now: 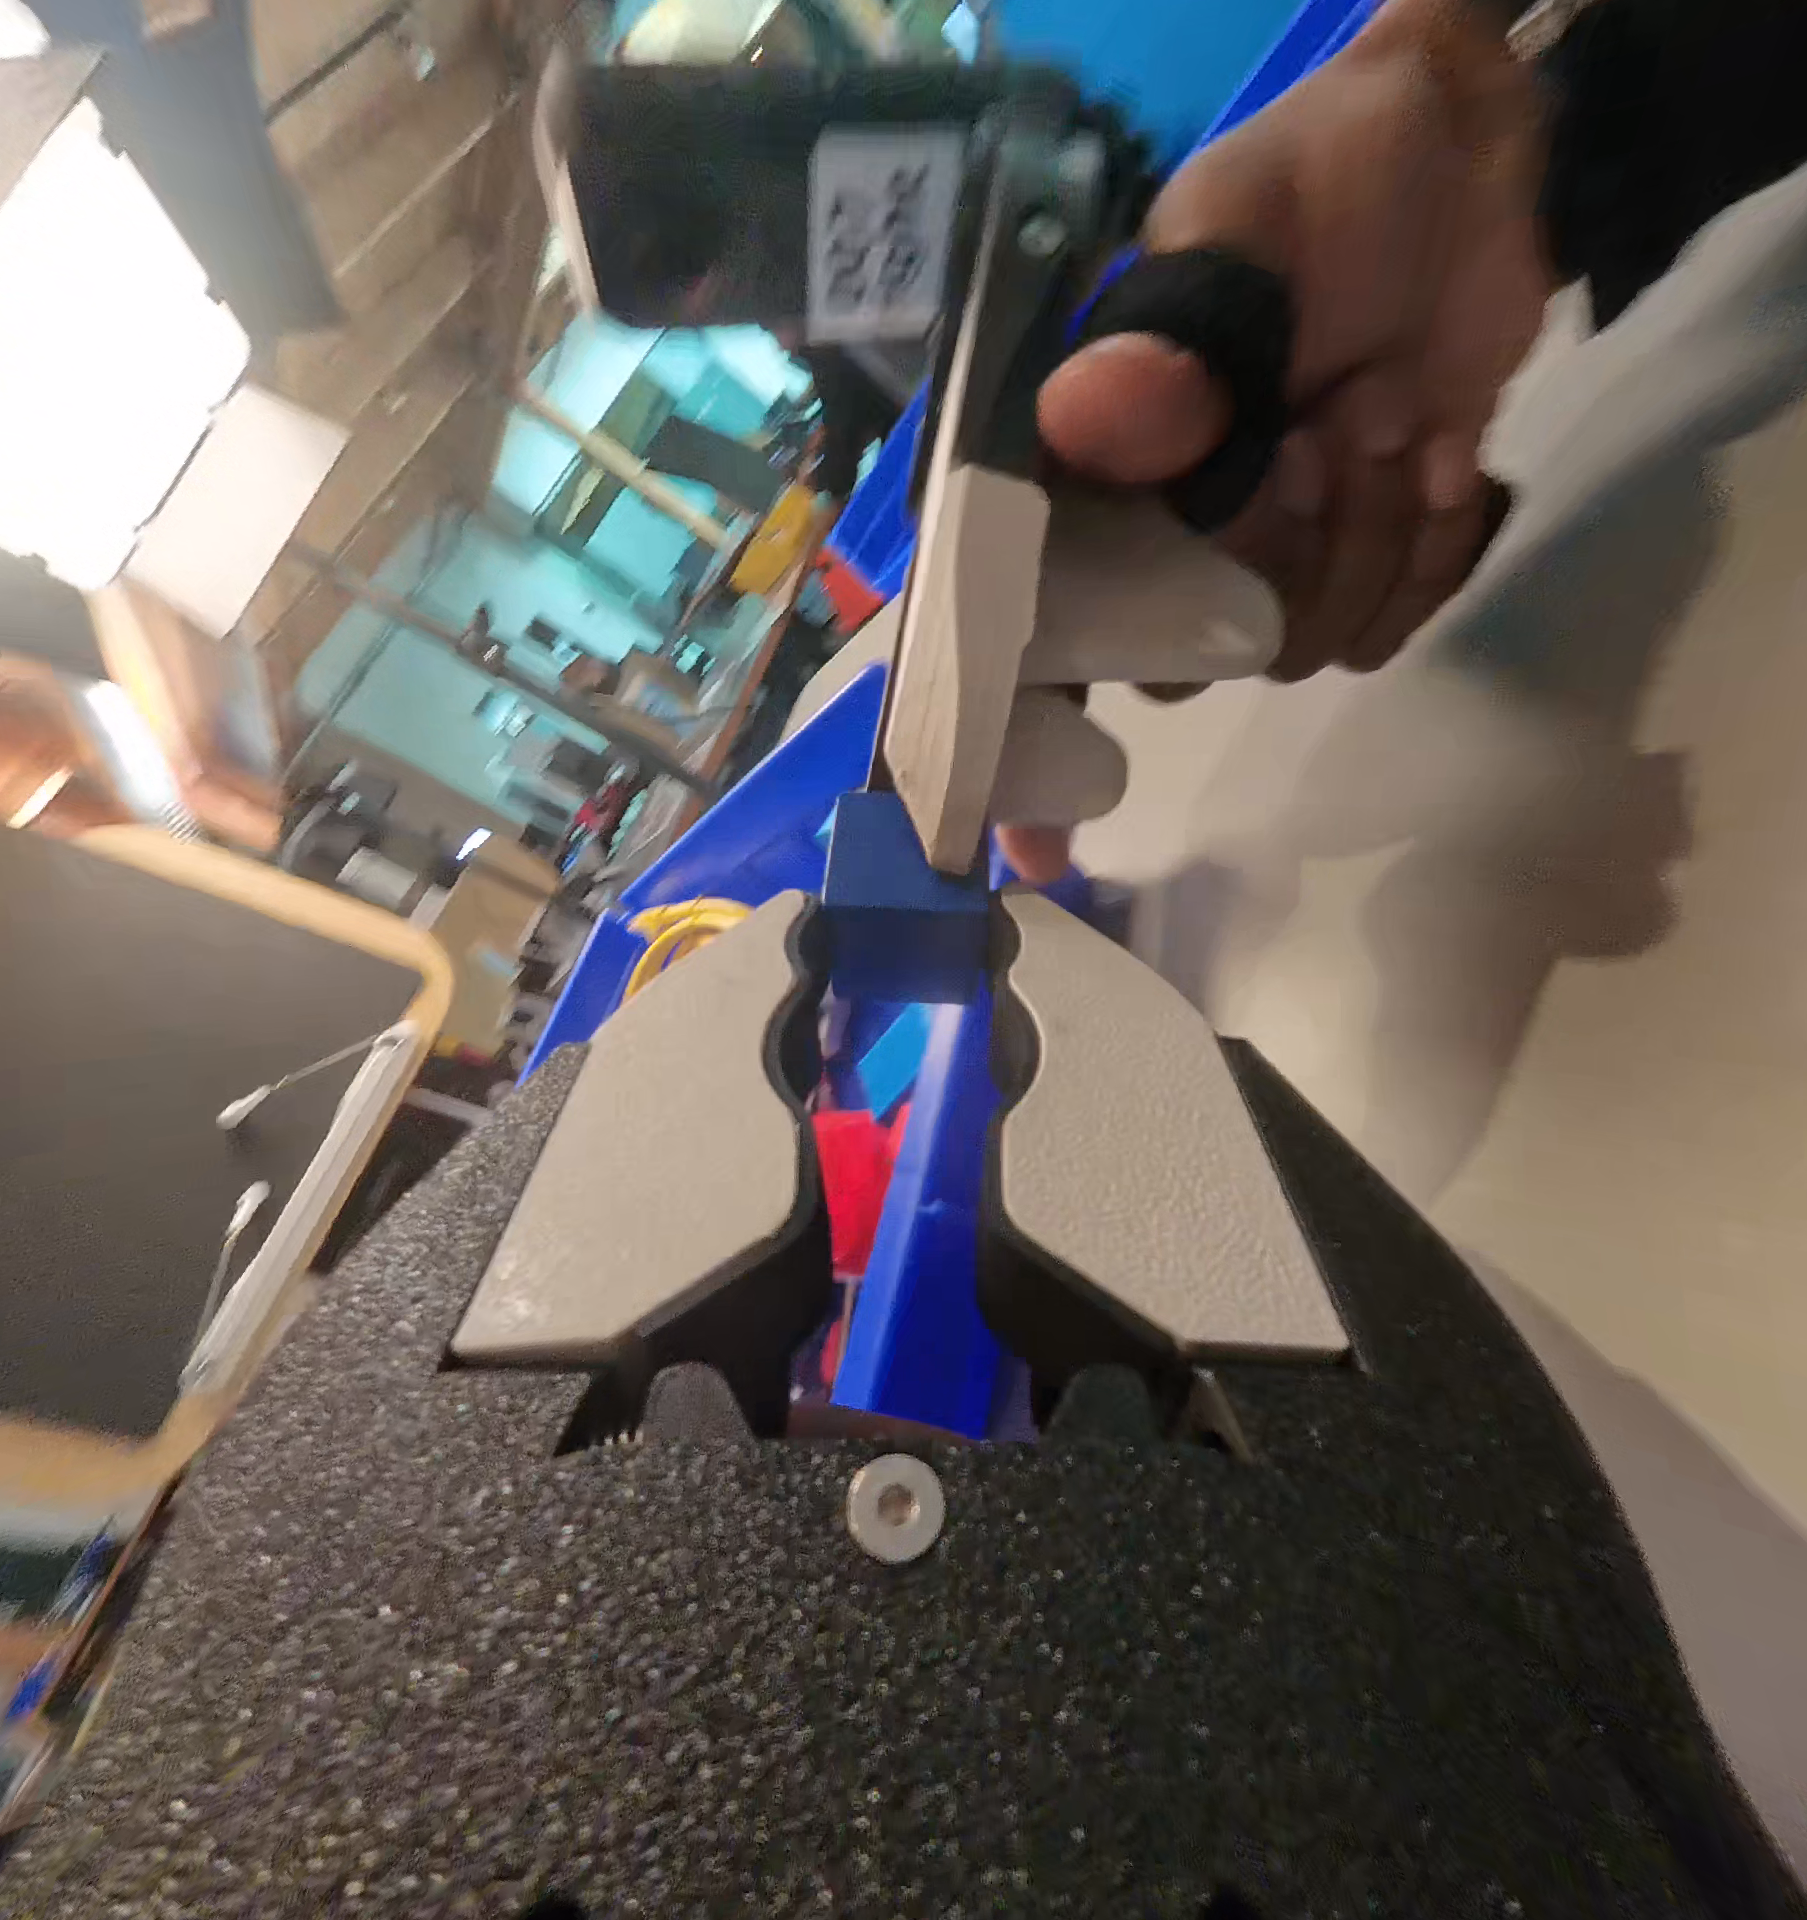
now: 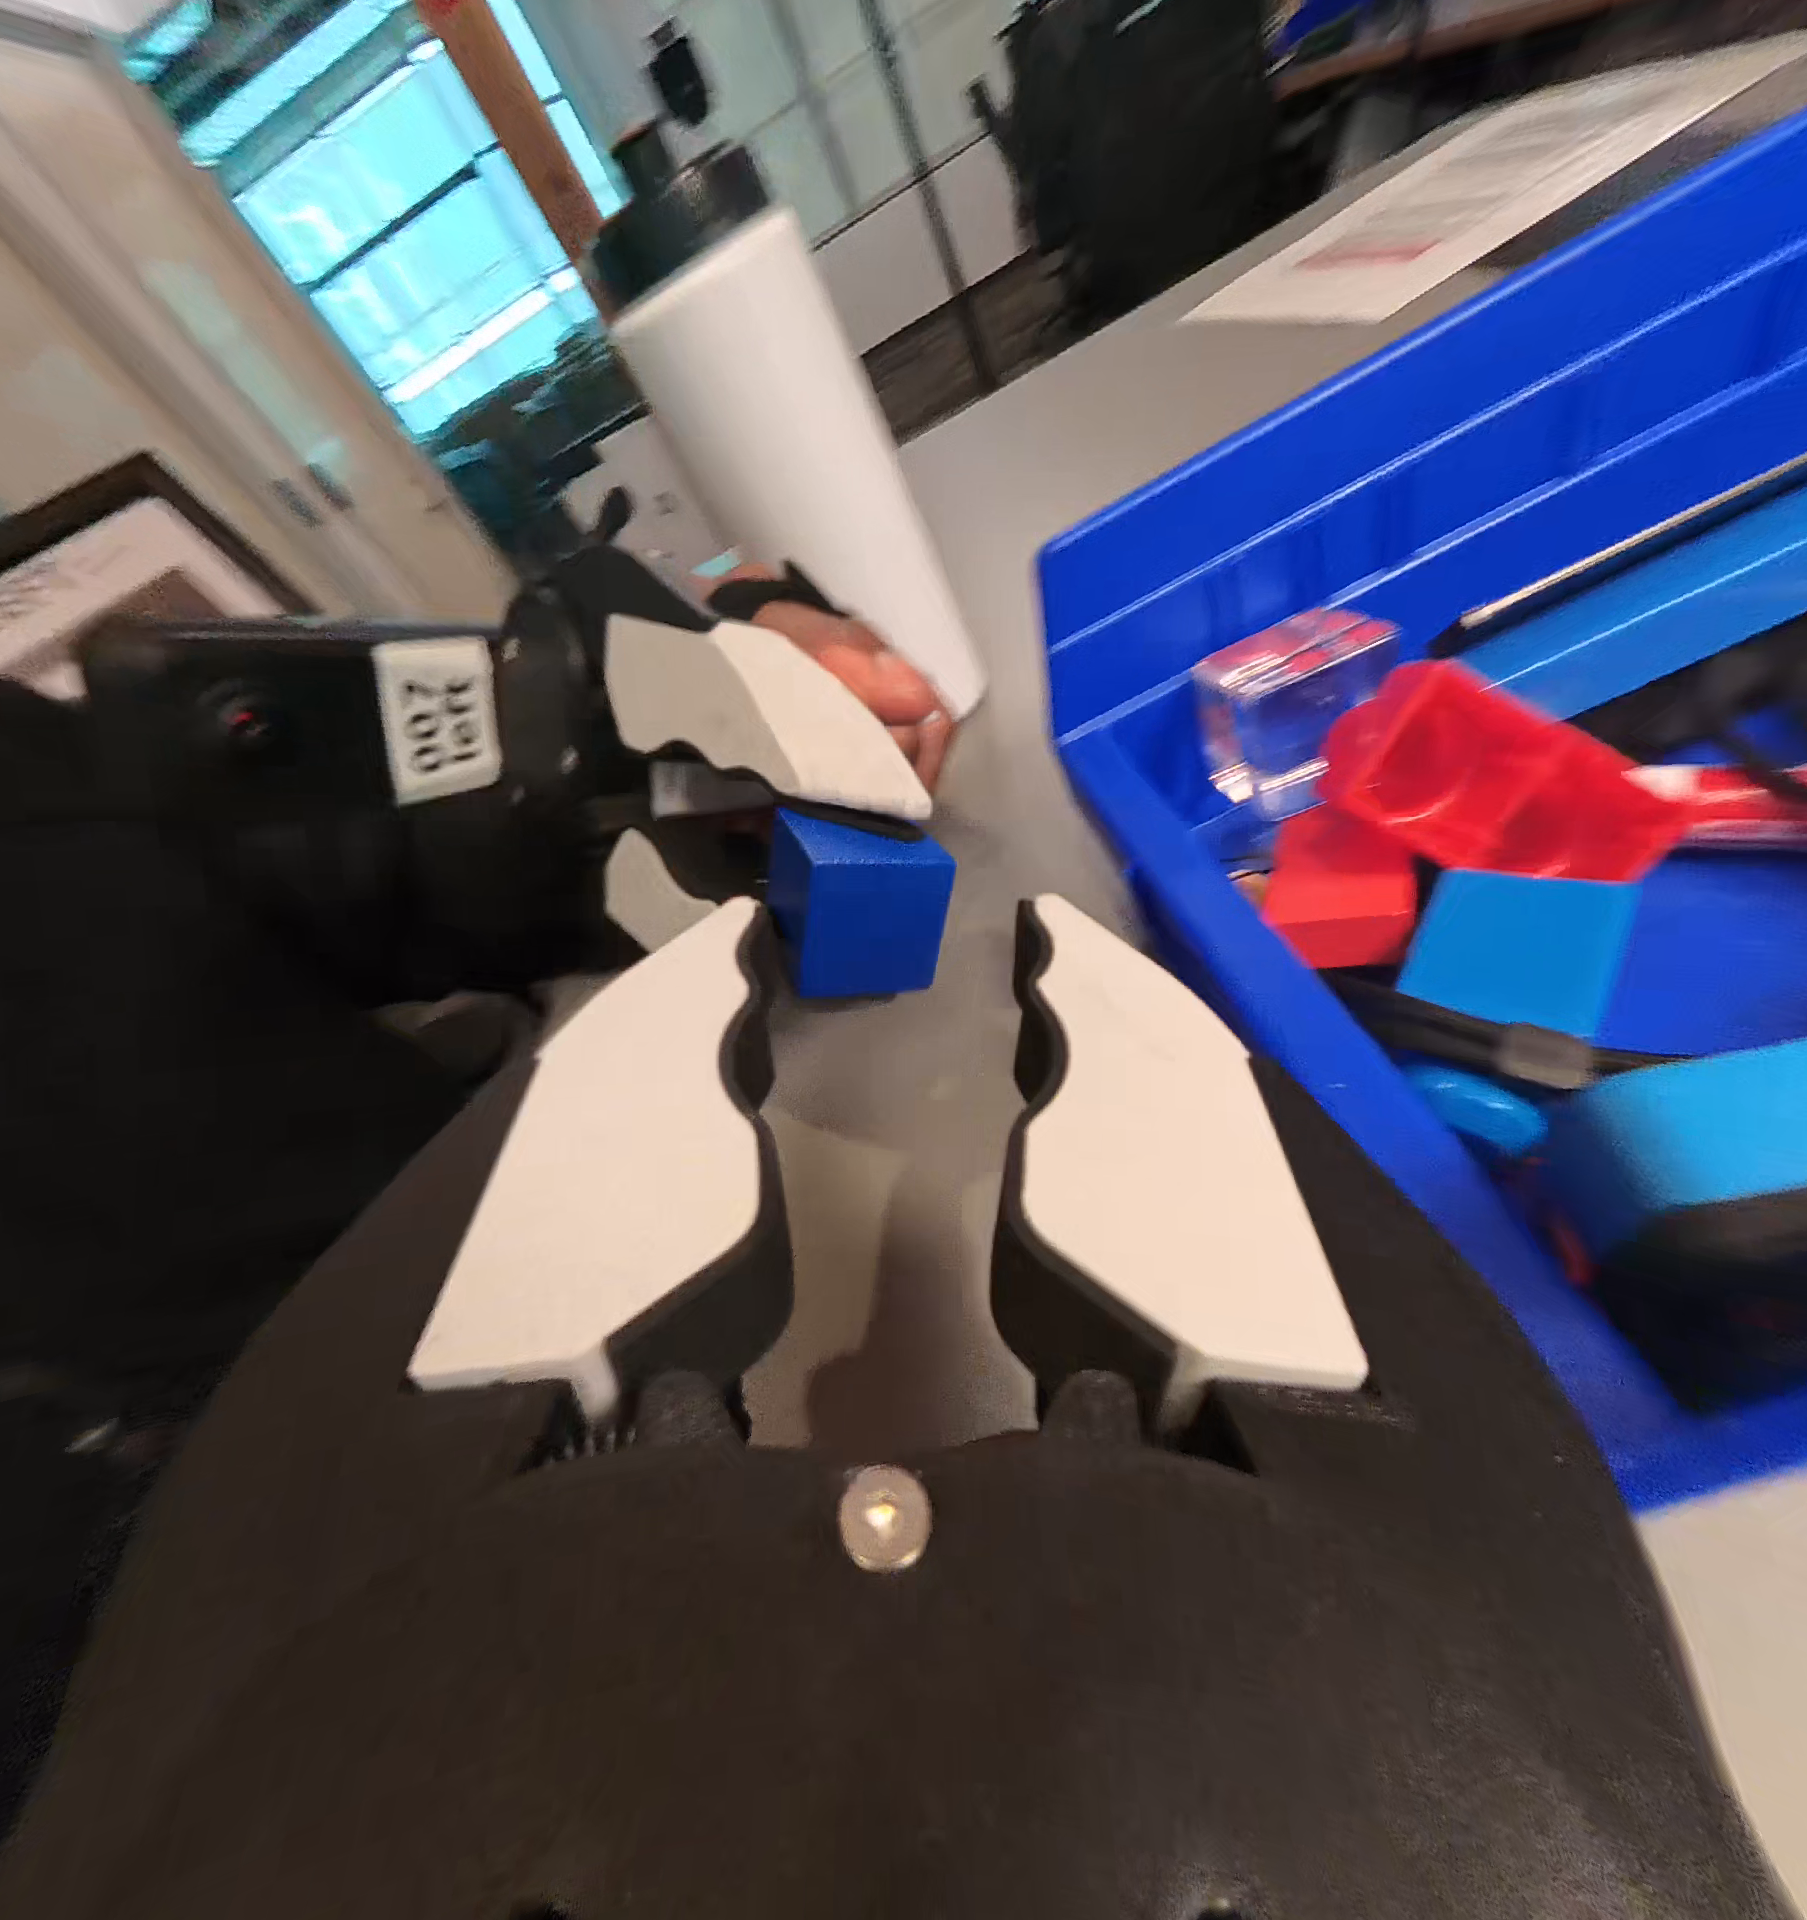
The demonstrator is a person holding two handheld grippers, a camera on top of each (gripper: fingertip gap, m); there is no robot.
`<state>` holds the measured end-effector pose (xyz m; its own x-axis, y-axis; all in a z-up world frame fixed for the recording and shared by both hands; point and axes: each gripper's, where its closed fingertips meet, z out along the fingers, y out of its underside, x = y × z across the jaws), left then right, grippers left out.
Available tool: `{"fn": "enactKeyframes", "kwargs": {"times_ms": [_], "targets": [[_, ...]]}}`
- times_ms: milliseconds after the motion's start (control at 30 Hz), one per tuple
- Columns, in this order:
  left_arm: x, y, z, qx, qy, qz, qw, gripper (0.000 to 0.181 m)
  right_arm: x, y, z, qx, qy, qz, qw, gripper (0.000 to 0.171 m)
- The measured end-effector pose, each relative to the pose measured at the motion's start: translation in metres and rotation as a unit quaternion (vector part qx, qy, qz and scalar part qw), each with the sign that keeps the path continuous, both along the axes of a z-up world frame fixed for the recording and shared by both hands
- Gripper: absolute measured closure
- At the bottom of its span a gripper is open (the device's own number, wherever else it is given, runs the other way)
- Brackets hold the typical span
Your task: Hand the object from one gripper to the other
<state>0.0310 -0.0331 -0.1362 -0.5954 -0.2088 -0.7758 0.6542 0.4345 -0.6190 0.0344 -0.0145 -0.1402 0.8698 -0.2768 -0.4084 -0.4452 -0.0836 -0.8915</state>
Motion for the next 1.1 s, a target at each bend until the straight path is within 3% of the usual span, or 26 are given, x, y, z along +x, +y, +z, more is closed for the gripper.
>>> {"fn": "enactKeyframes", "kwargs": {"times_ms": [133, 267, 433, 600, 700, 833, 967, 1100], "targets": [[0.027, 0.011, 0.002, 0.003, -0.052, 0.114, 0.992, 0.152, 0.022, -0.013, 0.017, -0.063, -0.170, -0.129, 0.975, 0.129], [0.036, 0.015, -0.003, 0.038, -0.094, 0.172, 0.980, 0.152, 0.020, -0.008, 0.019, -0.146, -0.288, -0.174, 0.930, 0.130], [0.025, 0.006, -0.005, 0.049, -0.134, 0.162, 0.976, 0.152, 0.021, 0.002, 0.000, -0.173, -0.260, -0.178, 0.933, 0.127], [0.021, 0.003, -0.008, 0.061, -0.151, 0.148, 0.976, 0.151, 0.021, 0.003, -0.007, -0.187, -0.255, -0.172, 0.933, 0.136], [0.020, 0.001, -0.018, 0.064, -0.068, 0.109, 0.990, 0.137, 0.026, -0.005, -0.008, -0.230, -0.301, -0.180, 0.908, 0.138], [0.024, 0.009, -0.024, 0.041, 0.135, 0.089, 0.986, 0.122, 0.031, -0.013, -0.013, -0.277, -0.327, -0.177, 0.886, 0.139], [0.019, 0.016, -0.015, -0.034, 0.353, 0.044, 0.934, 0.124, 0.028, -0.012, -0.019, -0.304, -0.344, -0.152, 0.875, 0.139], [0.015, 0.014, -0.017, -0.066, 0.458, 0.019, 0.886, 0.124, 0.023, -0.007, -0.026, -0.335, -0.379, -0.129, 0.853, 0.139]]}}
